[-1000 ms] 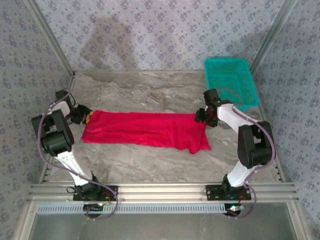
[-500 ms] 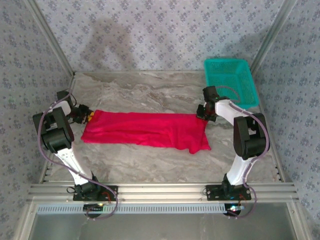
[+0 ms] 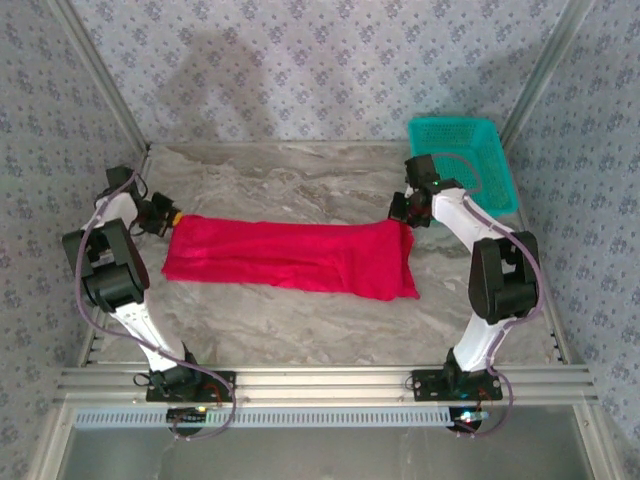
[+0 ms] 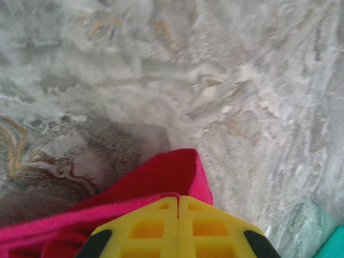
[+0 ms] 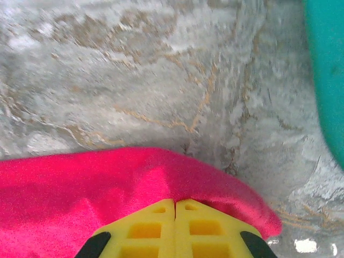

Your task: Fold the inside-out t-shirt

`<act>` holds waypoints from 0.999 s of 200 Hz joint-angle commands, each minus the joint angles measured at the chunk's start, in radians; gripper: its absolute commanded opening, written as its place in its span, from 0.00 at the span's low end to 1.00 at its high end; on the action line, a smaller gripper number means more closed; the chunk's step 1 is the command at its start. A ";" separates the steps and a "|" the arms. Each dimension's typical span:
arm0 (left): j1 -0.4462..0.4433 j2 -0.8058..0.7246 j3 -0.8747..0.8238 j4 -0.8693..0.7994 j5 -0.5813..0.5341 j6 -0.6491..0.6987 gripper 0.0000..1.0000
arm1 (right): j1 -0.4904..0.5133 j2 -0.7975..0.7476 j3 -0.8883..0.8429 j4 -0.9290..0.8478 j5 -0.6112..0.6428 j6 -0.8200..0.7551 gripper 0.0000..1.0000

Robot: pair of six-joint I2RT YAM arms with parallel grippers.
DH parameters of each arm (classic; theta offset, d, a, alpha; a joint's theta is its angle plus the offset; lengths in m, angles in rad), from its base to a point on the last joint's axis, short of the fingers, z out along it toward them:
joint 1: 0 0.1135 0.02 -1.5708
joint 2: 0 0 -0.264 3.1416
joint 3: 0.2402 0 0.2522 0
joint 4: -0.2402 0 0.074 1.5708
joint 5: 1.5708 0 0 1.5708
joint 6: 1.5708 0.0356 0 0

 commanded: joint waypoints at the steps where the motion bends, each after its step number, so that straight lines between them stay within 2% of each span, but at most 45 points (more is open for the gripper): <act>1: -0.002 -0.019 0.041 -0.025 0.005 -0.004 0.00 | -0.013 -0.012 0.067 -0.031 0.022 -0.034 0.00; 32: -0.005 0.005 0.073 -0.023 0.001 -0.011 0.00 | -0.031 0.018 0.101 0.012 0.021 -0.035 0.00; 42: -0.005 0.022 0.092 -0.027 -0.002 -0.012 0.07 | -0.035 0.041 0.117 0.018 0.022 -0.036 0.01; 59: -0.005 0.067 0.137 -0.064 -0.001 0.003 0.31 | -0.038 0.102 0.163 0.005 0.018 -0.034 0.01; 81: -0.005 0.057 0.122 -0.090 -0.044 0.031 0.37 | -0.036 0.171 0.218 -0.015 -0.012 -0.033 0.06; 96: -0.004 0.019 0.075 -0.087 -0.081 0.041 0.38 | -0.029 0.212 0.271 -0.066 -0.009 -0.033 0.14; 126: -0.007 -0.025 -0.019 -0.052 -0.070 0.049 0.39 | 0.000 0.209 0.297 -0.088 0.024 -0.033 0.19; 144: -0.017 -0.003 -0.014 -0.062 -0.049 0.065 0.39 | 0.017 0.183 0.289 -0.093 0.056 -0.031 0.21; 189: -0.054 0.058 0.027 -0.132 -0.095 0.113 0.38 | 0.066 0.073 0.201 -0.114 0.089 -0.030 0.44; 200: -0.054 0.068 0.030 -0.124 -0.094 0.108 0.36 | 0.081 0.037 0.160 -0.113 0.090 -0.027 0.46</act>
